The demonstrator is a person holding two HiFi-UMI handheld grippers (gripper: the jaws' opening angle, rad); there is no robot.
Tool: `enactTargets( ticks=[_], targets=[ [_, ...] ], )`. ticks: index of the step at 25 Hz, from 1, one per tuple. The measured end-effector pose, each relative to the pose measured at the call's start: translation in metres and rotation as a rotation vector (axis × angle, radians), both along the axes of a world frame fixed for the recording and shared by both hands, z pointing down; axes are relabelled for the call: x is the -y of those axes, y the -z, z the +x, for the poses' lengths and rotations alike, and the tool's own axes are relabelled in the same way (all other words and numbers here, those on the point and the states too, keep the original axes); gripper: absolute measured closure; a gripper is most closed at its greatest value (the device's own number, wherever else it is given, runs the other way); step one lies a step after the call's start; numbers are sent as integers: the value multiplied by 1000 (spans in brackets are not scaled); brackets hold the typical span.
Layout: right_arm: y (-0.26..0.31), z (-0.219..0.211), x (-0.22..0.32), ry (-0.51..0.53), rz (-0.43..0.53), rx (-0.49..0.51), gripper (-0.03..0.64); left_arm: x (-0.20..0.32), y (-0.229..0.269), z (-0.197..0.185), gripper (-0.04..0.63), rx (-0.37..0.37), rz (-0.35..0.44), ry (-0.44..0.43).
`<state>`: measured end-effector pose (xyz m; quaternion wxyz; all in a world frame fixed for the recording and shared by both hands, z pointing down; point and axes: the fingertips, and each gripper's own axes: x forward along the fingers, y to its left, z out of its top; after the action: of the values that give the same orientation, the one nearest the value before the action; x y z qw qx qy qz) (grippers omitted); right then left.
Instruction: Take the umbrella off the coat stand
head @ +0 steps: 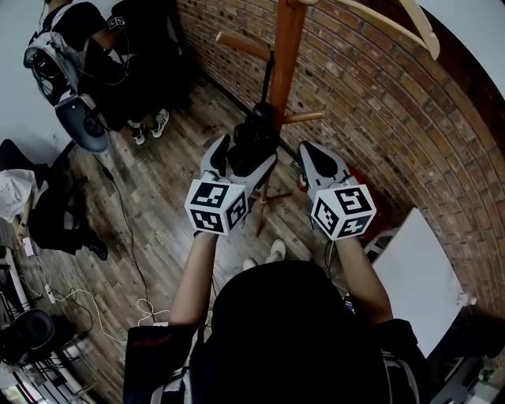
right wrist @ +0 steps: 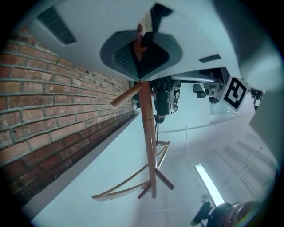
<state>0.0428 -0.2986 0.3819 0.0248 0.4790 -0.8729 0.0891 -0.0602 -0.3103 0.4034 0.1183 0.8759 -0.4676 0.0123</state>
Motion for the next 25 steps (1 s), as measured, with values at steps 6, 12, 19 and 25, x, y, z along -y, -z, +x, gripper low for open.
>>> enactTargets(
  ticks=[6,12,19,25],
  targets=[
    [-4,-3,6,5,-12,-3,589,8,-3,2,144,7,-7,-17],
    [-9,2,10,2,-21,-10,589,14,-8,11,144,41,-11,-38],
    [-13,11,17,-12,-31,-3,589,23,-12,20,144,50,-20,-50],
    [-16,12,20,-12,-38,-5,589,28,-15,23,146,31,-46,-57]
  ],
)
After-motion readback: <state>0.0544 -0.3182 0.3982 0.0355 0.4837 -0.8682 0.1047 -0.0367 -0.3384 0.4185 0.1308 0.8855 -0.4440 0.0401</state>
